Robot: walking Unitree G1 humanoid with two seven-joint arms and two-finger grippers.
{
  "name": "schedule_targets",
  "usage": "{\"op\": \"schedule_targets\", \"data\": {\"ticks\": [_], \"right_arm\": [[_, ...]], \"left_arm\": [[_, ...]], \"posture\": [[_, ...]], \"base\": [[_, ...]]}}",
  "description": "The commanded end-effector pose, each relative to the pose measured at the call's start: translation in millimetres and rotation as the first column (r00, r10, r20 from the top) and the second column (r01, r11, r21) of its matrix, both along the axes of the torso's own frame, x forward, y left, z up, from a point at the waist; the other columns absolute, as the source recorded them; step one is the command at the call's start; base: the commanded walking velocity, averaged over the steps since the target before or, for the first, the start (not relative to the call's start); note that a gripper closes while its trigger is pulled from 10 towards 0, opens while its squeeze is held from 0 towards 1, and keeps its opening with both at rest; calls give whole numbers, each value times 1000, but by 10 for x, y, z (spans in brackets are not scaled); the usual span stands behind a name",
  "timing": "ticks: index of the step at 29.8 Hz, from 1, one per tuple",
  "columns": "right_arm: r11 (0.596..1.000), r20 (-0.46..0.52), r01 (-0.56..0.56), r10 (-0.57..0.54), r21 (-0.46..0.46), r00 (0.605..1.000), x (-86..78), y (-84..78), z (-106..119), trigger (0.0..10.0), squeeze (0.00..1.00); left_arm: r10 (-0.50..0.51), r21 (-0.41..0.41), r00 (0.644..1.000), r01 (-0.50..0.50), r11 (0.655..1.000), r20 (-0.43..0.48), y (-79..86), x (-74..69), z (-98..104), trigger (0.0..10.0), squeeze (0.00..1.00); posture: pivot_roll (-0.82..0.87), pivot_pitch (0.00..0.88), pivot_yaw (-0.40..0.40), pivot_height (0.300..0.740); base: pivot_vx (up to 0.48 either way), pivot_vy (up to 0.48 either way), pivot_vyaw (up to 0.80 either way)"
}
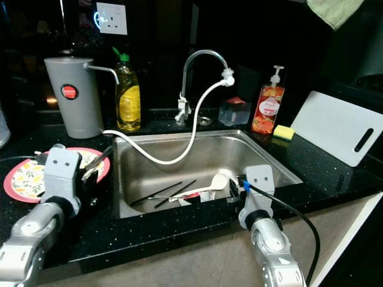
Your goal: Kitchen organization
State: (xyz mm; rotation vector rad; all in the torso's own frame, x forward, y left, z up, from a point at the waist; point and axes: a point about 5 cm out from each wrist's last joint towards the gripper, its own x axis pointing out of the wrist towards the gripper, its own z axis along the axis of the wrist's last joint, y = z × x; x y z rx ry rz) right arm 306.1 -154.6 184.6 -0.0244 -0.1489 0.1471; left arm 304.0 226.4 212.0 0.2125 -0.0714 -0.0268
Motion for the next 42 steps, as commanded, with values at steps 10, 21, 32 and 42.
{"op": "schedule_targets", "data": {"ticks": [10,21,32,42], "right_arm": [[1000,8,1,-1,3,1000,3,-32,25,10000,0],[1000,7,0,0,5,1000,-1,-28,26,10000,0],[1000,4,3,-3,10,1000,-19,-30,17,10000,0],[1000,3,5,-6,13,1000,-23,-29,11,10000,0]], "left_arm": [[-14,-7,1000,14,1000,3,-53,21,-15,10000,0],[-14,-10,1000,14,1000,5,-55,20,-10,10000,0],[-18,-11,1000,18,1000,4,-60,11,-4,10000,0],[-19,-11,1000,19,1000,2,-61,10,-4,10000,0]], "posture": [[-25,0,-116,740],[-26,0,-115,740],[-29,0,-112,740],[-25,0,-111,740]], "base": [[0,0,0],[0,0,0],[0,0,0],[0,0,0]]}}
